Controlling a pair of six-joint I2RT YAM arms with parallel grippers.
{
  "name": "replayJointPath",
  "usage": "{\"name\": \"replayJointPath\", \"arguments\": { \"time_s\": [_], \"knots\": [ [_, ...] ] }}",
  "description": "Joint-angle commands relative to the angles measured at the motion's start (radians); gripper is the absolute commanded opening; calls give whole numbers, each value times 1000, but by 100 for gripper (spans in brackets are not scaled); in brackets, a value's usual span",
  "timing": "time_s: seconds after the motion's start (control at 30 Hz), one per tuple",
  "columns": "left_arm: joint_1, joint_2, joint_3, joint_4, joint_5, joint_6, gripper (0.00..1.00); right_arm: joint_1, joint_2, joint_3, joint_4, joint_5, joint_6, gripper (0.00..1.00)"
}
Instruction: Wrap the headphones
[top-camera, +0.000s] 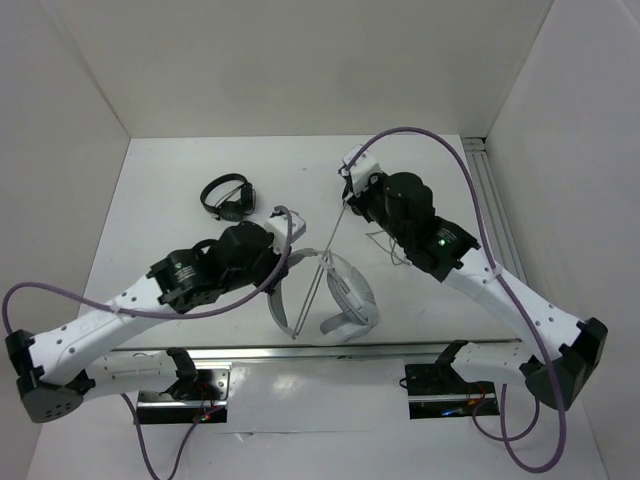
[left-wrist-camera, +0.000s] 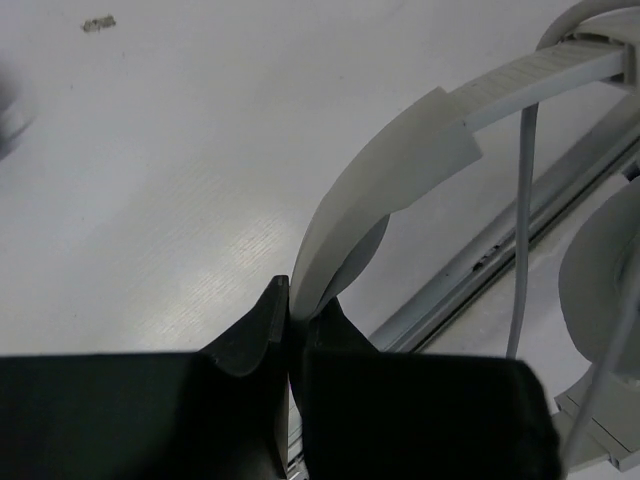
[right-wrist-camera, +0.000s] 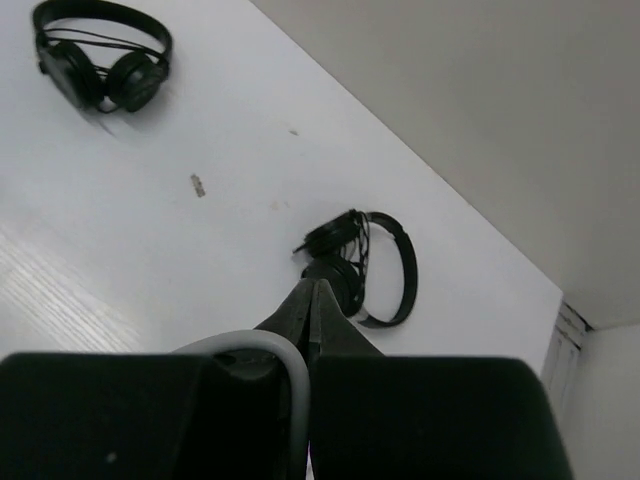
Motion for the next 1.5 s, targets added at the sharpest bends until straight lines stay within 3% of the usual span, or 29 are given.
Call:
{"name": "replayJointPath", "arguments": {
  "time_s": [0.0, 0.1, 0.17, 0.23, 0.37, 0.47, 0.63, 0.7, 0.73, 0.77, 0.87, 0.9, 1.03, 1.2, 1.37, 1.47],
  "knots": [
    [-58, -99, 37, -107, 136, 65, 0, -52, 76, 115, 130, -108, 14, 1],
    [-88, -108, 151, -164, 159, 79, 0, -86, 171, 173, 73, -299, 52, 0],
    [-88, -97, 207, -188, 159, 92, 0, -126, 209, 207, 62, -514, 116, 0],
    [-88, -87, 302, -188, 46, 76, 0, -189, 237, 207, 74, -647, 170, 0],
    [-88, -33, 471, -198, -126, 14, 0, -210, 236, 57, 246, -874, 276, 5],
    [-88, 12, 593, -198, -151, 3, 0, -219, 236, -34, 384, -994, 369, 7],
    [-88, 75, 762, -198, -198, -42, 0, -217, 327, -121, 626, -1122, 538, 11],
    [-88, 84, 795, -187, -298, -75, 0, -207, 370, -158, 760, -1166, 615, 16],
    [-88, 94, 810, -187, -342, -114, 0, -207, 418, -173, 815, -1182, 648, 31],
    [-88, 95, 824, -187, -387, -134, 0, -207, 442, -190, 873, -1205, 687, 33],
    [-88, 95, 838, -129, -587, -168, 0, -216, 551, -276, 1307, -1257, 903, 35],
    [-88, 95, 838, -107, -624, -179, 0, -216, 582, -301, 1382, -1281, 1005, 35],
    [-47, 147, 900, -66, -747, -141, 0, -207, 683, -368, 1634, -1292, 1141, 35],
    [79, 262, 1055, -78, -789, -84, 0, -171, 688, -523, 1832, -1292, 1213, 13],
    [344, 398, 1103, -145, -616, -132, 0, -78, 514, -684, 1713, -1245, 1088, 0],
    [410, 437, 1048, -155, -588, -151, 0, 18, 275, -717, 1323, -1127, 855, 0]
  ]
}}
